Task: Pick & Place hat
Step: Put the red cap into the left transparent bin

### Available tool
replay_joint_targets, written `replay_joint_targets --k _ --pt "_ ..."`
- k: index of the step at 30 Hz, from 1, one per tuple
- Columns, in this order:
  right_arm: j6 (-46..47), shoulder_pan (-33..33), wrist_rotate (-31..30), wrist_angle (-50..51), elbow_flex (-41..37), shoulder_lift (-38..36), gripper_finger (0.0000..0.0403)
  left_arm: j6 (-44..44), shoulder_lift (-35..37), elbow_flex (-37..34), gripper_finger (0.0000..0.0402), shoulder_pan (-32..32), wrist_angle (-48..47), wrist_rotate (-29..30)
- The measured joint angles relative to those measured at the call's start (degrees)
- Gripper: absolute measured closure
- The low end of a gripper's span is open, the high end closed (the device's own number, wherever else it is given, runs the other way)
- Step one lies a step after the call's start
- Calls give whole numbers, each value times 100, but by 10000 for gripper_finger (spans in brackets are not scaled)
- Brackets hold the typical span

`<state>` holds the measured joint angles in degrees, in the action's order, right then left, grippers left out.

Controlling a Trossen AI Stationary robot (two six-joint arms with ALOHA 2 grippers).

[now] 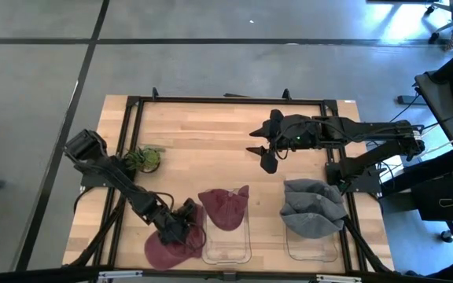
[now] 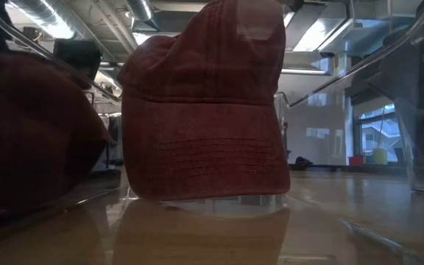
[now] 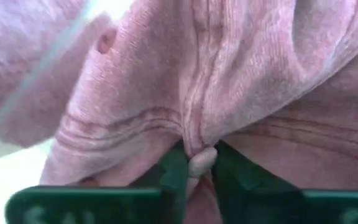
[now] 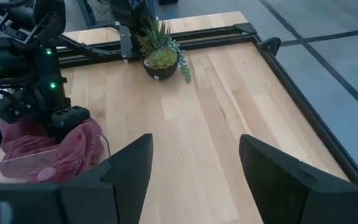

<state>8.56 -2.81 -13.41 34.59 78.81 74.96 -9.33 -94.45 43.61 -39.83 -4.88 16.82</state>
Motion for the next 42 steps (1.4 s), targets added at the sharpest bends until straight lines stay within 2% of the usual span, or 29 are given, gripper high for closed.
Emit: replay_joint_targets --k 2,7,11,15,17,22,24,29,33,37,42 --pt "0 0 0 0 0 0 163 -33 22 66 364 1 -65 -41" --pt "2 0 11 0 2 0 163 152 256 152 364 0 -338 -173" --pt "29 0 13 0 2 0 163 782 734 298 364 0 -1039 -189" --pt "26 0 110 0 2 -2 163 1503 1358 754 364 26 -2041 -366" --pt "26 0 157 0 2 -2 163 1925 1632 1099 364 94 -2533 -644" --pt "47 -9 342 0 2 -2 163 3389 2149 2047 364 404 -3562 -2011" --pt "41 -9 477 0 2 -2 163 3862 2274 2348 364 537 -3954 -2329" --pt "24 -11 604 -2 2 -2 163 4733 2369 2951 364 927 -4892 -2123" --pt "-27 -11 601 -2 2 -2 163 5327 2362 3353 364 1197 -4873 -2196" --pt "-338 -11 597 10 2 -2 163 5344 2224 3829 364 1232 -4885 -2194" --pt "-623 -11 597 53 2 -2 163 4904 1884 4614 364 1102 -4924 -2194"
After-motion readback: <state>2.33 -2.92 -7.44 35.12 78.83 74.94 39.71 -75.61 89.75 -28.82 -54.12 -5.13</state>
